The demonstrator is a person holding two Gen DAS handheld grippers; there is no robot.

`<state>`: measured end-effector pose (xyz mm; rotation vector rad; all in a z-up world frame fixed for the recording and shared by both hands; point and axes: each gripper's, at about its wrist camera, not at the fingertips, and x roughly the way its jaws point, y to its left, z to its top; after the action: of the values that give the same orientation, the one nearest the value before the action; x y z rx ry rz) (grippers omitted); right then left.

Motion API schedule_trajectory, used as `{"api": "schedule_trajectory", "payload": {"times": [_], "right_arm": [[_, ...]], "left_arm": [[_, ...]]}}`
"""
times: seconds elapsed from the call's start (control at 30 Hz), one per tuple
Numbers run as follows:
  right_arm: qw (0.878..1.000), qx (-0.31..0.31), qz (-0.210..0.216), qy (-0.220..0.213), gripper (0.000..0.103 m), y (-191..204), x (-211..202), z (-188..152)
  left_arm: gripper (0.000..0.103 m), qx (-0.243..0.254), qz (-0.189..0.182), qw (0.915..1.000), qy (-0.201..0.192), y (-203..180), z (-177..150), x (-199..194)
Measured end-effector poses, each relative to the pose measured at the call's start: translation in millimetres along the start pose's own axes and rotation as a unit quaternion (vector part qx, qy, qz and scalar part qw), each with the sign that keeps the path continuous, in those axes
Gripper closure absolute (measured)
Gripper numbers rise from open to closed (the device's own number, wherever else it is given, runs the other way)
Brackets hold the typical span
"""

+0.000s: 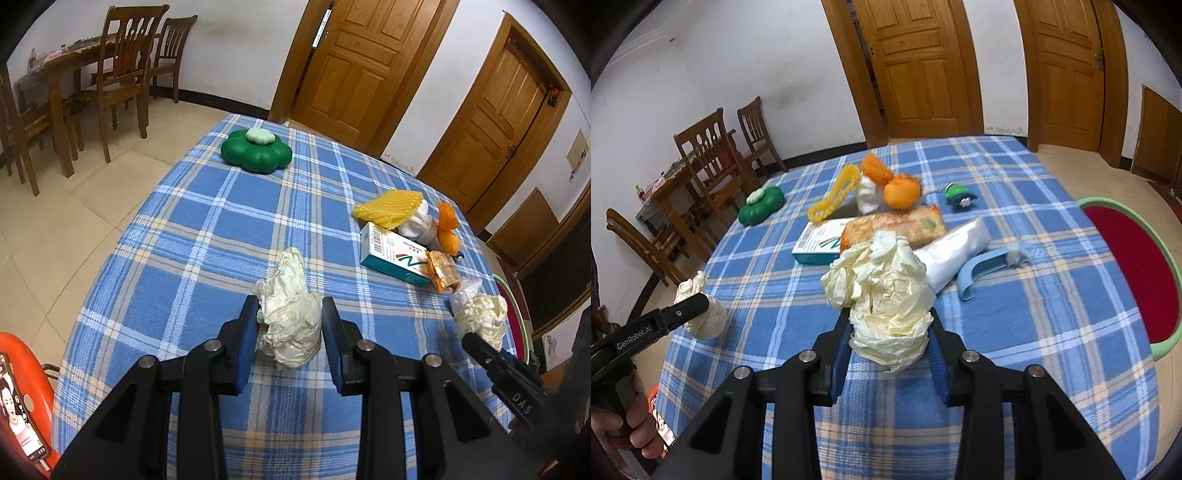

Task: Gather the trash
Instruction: 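Carry both tissues to the red bucket and open the right tool over it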

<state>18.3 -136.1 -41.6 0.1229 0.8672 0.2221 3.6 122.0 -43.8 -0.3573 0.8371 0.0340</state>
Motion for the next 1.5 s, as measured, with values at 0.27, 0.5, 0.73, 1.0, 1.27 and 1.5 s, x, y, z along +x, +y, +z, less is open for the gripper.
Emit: {"api": "schedule_trajectory", "payload": {"times": [0.27,0.5,0.73,1.0,1.27,1.5], "right_arm": [[1.0,0.012,-0.011,-0.022,0.063,-20,-20,4],[0.998,0.028,-0.028,-0.041,0.063,-46,-38,11],[0.996,0.048,-0.05,-0.061,0.063,-80,-57,21],[0.991,0.08,-0.078,-0.076,0.063,-125,-74,23],[0.985,0.114,-0.103,-0.079,0.063,-171,-80,19],[0.978,0.148,-0.129,-0.076,0.063,-211,-80,9]], "left_arm": [[0.07,0.015,-0.009,0.9998,-0.004,-18,3,-5],[0.07,0.031,-0.021,0.9993,-0.004,-40,6,-10],[0.07,0.054,-0.049,0.9973,0.002,-75,12,-10],[0.07,0.084,-0.088,0.9925,0.009,-127,19,-5],[0.07,0.118,-0.123,0.9849,0.031,-180,21,10],[0.07,0.147,-0.142,0.9776,0.05,-223,17,31]]}}
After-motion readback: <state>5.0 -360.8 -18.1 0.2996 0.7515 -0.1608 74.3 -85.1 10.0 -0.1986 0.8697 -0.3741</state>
